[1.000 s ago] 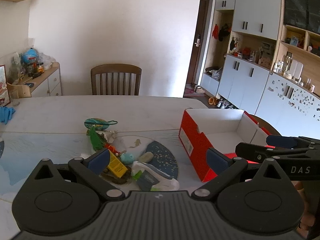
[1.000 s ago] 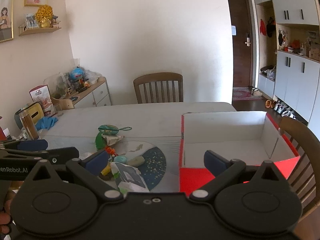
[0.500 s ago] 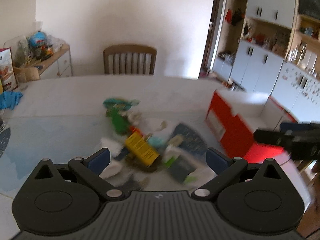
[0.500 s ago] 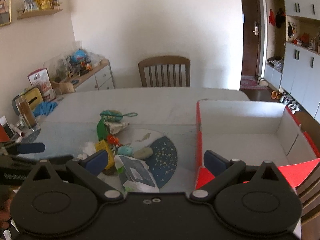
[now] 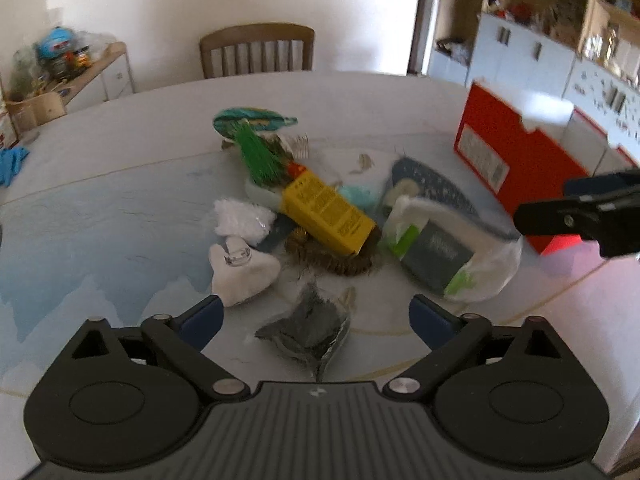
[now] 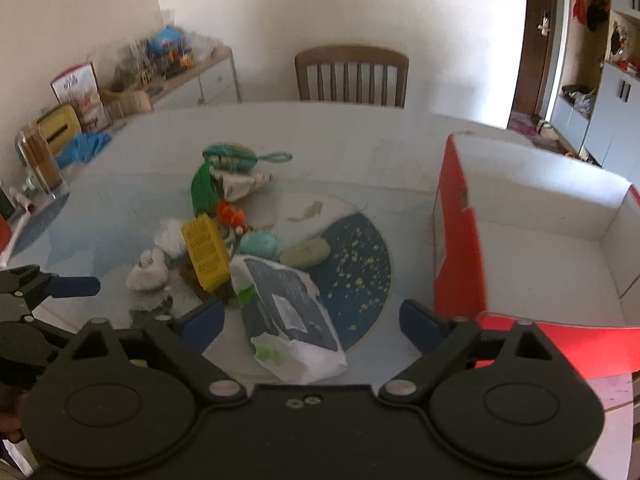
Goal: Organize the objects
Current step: 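Move both tools toward the pile of items on the table, then grasp the black granule bag with left tool while right tool grasps the white plastic bag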
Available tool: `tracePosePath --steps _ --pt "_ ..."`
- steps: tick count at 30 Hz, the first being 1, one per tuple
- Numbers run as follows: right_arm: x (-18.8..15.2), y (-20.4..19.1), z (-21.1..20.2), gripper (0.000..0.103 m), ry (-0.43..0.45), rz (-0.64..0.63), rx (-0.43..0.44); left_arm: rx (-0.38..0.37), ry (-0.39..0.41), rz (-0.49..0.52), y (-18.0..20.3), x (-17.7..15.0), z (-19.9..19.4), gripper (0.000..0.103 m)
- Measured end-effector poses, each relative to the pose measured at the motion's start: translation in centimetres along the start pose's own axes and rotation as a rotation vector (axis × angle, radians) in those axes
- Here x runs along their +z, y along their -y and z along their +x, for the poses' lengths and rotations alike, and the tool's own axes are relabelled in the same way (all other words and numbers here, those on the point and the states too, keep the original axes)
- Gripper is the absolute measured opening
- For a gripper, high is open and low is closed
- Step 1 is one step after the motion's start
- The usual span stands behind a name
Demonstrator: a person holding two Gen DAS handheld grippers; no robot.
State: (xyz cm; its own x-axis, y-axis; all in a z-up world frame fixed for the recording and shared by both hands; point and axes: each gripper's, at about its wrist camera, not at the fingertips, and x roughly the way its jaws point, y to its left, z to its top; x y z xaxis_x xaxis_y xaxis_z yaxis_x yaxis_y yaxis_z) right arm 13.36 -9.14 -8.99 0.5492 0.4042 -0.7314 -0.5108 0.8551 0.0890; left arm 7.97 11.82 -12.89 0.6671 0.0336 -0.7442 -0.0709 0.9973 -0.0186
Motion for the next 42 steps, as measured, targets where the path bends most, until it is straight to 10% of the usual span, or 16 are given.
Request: tracePosePath --steps 16,23,42 --pt "0.3 -1.2 6.3 0.063 -0.153 -0.052 -0.019 -0.054 -0.042 0.107 -0.3 -0.6 2.8 0.07" --pt "0.2 -1.3 6.4 0.043 -0.174 -0.039 -0.028 -0.076 -0.039 0.136 -0.2 -0.6 2.9 0.039" --pt "2.5 0.8 -0.6 0.026 -0.046 0.083 0.027 -0.056 -0.002 0.15 1.0 2.8 -0.2 0.035"
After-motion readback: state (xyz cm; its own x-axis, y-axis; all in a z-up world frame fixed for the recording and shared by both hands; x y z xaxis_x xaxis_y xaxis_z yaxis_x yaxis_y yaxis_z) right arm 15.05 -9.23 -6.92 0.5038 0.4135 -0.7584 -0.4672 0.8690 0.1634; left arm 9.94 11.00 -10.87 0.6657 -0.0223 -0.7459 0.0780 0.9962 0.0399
